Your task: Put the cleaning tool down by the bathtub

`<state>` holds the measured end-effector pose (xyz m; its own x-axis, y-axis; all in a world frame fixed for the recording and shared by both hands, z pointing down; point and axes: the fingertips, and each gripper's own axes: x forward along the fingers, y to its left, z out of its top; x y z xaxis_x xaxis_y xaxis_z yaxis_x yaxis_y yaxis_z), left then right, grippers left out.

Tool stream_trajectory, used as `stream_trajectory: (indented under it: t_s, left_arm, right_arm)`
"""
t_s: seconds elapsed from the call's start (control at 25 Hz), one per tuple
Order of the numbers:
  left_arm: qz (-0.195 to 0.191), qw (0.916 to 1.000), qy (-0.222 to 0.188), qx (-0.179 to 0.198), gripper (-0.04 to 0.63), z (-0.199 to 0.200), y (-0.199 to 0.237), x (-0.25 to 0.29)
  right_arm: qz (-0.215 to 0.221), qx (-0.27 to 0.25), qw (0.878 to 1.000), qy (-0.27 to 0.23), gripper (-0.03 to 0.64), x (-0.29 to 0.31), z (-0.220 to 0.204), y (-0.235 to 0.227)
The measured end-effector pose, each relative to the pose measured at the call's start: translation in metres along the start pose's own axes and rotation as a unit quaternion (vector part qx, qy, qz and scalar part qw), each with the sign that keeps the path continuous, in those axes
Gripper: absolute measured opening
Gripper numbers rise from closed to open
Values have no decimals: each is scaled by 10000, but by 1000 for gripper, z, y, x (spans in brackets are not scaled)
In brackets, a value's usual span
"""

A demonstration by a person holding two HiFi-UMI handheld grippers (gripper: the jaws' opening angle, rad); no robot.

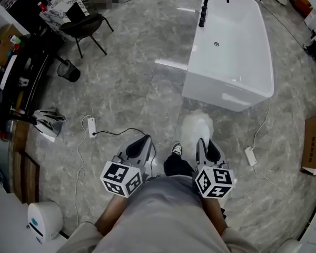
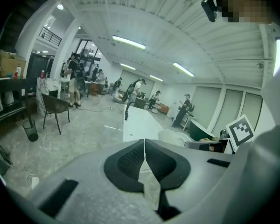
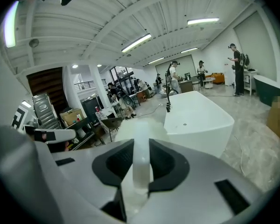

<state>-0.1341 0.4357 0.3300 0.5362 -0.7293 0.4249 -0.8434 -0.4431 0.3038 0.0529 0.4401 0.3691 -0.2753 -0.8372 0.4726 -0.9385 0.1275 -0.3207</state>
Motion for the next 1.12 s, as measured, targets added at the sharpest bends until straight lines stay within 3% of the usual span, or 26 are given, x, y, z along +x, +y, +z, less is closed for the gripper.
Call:
stream_trajectory:
  t_s: [0.36, 0.72, 1.12]
  left_arm:
    - [-58, 9999, 55, 129, 9, 27, -8, 67]
    - [66, 10000, -2, 58, 9, 43, -8, 93]
    - [-126, 9999, 100, -17, 9, 53, 6, 128]
  right_arm:
    - [39, 193, 9998, 104, 84, 44, 23, -47]
    - [117, 230, 9996, 132, 84, 71, 43, -72]
    - [-95, 270, 9994, 170, 84, 100, 56, -83]
